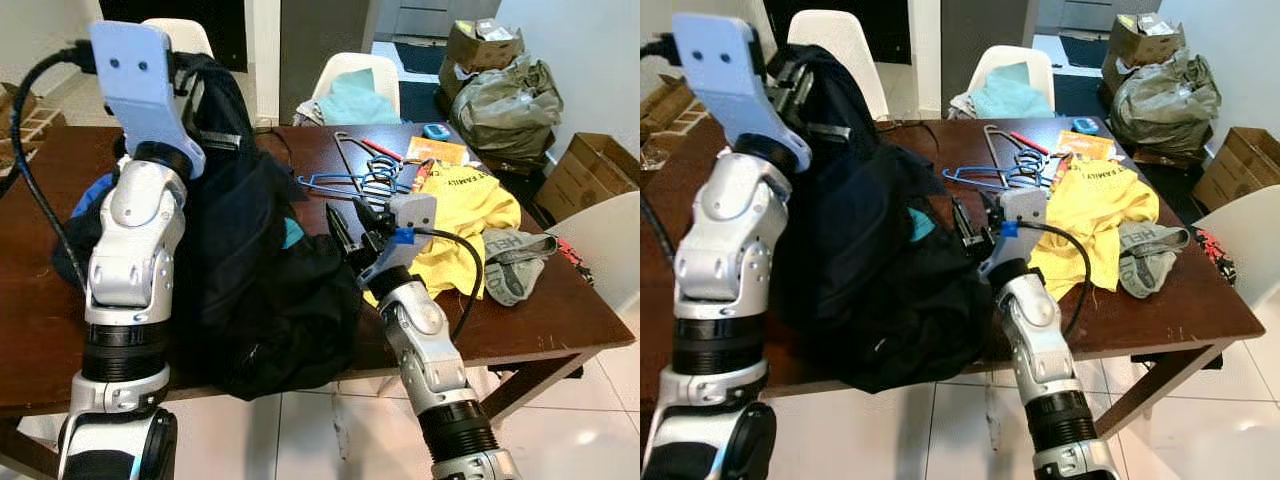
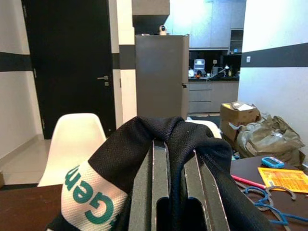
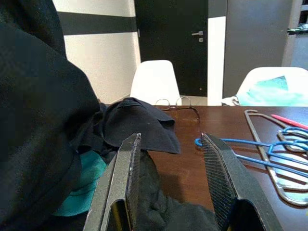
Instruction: Hang hanger
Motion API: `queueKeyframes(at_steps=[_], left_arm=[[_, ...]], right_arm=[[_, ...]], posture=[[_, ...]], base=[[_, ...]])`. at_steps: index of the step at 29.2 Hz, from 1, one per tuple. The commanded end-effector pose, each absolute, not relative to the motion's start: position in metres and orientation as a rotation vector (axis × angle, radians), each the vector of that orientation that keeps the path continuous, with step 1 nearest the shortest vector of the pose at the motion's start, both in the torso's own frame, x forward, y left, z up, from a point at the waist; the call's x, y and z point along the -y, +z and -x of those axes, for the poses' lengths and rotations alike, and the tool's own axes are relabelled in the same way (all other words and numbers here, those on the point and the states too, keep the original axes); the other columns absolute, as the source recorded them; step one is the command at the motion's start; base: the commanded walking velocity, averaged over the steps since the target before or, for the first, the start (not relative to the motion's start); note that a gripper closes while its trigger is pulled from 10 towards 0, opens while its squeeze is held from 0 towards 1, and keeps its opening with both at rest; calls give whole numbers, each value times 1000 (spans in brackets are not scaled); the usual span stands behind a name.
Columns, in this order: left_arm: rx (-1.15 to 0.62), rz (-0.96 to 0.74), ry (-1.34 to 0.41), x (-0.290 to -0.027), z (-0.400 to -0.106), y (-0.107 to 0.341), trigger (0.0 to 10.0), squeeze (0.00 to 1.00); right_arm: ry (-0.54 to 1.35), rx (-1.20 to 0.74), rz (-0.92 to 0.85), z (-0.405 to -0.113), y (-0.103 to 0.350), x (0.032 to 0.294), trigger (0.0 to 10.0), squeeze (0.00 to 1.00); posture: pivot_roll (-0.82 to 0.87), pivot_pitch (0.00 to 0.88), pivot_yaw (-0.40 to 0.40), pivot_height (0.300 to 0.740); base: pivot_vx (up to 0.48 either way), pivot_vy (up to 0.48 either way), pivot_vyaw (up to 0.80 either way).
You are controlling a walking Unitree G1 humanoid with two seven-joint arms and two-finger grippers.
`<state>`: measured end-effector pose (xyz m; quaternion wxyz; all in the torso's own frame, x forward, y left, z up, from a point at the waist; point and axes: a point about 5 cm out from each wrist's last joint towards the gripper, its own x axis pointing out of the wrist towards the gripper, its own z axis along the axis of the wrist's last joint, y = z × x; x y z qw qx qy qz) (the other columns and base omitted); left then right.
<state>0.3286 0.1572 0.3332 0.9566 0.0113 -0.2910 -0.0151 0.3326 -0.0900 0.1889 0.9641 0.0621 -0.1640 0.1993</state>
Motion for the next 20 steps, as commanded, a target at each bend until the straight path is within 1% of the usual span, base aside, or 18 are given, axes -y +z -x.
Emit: queueKeyframes(at_steps=[1, 2, 20], left_arm=[[575, -10, -53, -152, -327, 328, 10000, 0], [575, -10, -53, -152, -327, 328, 10000, 0], [536, -11, -69, -147, -327, 322, 10000, 0]], right_arm=[[389, 341, -128, -333, 193, 93, 10000, 0], [389, 341, -128, -333, 193, 93, 10000, 0], [375, 339, -121, -333, 193, 98, 10000, 0]], posture=[[21, 82, -13, 740], [21, 82, -13, 740], [15, 89, -11, 740]], base=[[0, 0, 0], [0, 0, 0], [-273, 0, 0]])
